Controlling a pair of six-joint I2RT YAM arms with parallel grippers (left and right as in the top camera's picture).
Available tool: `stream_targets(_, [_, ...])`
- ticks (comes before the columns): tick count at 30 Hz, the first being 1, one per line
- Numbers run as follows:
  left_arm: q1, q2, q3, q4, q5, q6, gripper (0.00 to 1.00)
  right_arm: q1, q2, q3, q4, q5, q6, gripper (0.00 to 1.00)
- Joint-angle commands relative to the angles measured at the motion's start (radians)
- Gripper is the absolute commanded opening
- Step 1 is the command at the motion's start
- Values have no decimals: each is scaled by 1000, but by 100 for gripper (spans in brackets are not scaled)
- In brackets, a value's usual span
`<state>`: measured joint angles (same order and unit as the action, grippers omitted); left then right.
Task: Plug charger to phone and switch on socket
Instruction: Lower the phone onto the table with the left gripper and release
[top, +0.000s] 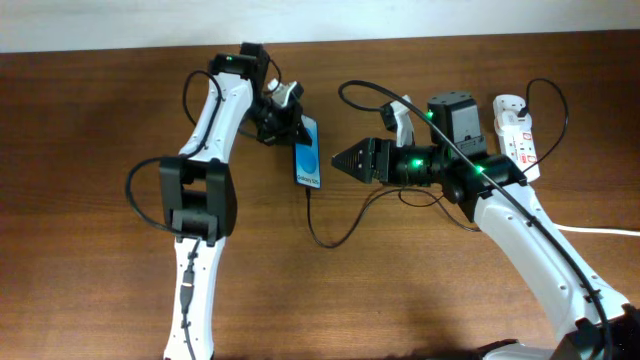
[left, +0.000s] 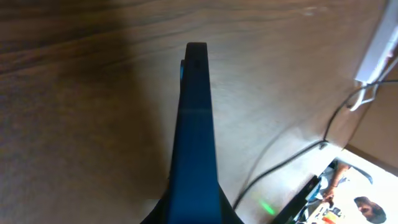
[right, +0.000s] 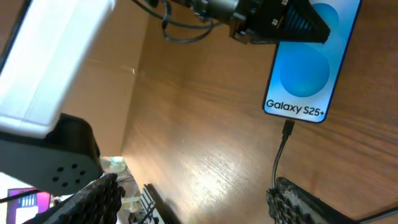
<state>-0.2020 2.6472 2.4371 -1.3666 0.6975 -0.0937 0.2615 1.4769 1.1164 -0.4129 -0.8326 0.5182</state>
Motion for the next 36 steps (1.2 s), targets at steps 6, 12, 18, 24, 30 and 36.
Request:
stream_targets(6, [2, 18, -3, 13, -41, -26, 9, -5, 3, 17, -11, 18, -25, 79])
stream_targets(12, [2, 18, -3, 10, -51, -26, 43, -5, 3, 17, -11, 22, -25, 79])
stream_targets(18, [2, 17, -1, -8, -147, -26, 48, -5, 3, 17, -14, 23, -37, 79])
stream_targets(24, [4, 17, -1, -27, -394, -63, 50, -5, 3, 17, -27, 37, -58, 79])
stream_targets(30, [4, 16, 5, -34, -565, -78, 51, -7, 3, 17, -50, 67, -69, 80])
stream_targets(36, [5, -52, 85, -76, -638, -78, 49, -12, -19, 37, -175, 256, -135, 80])
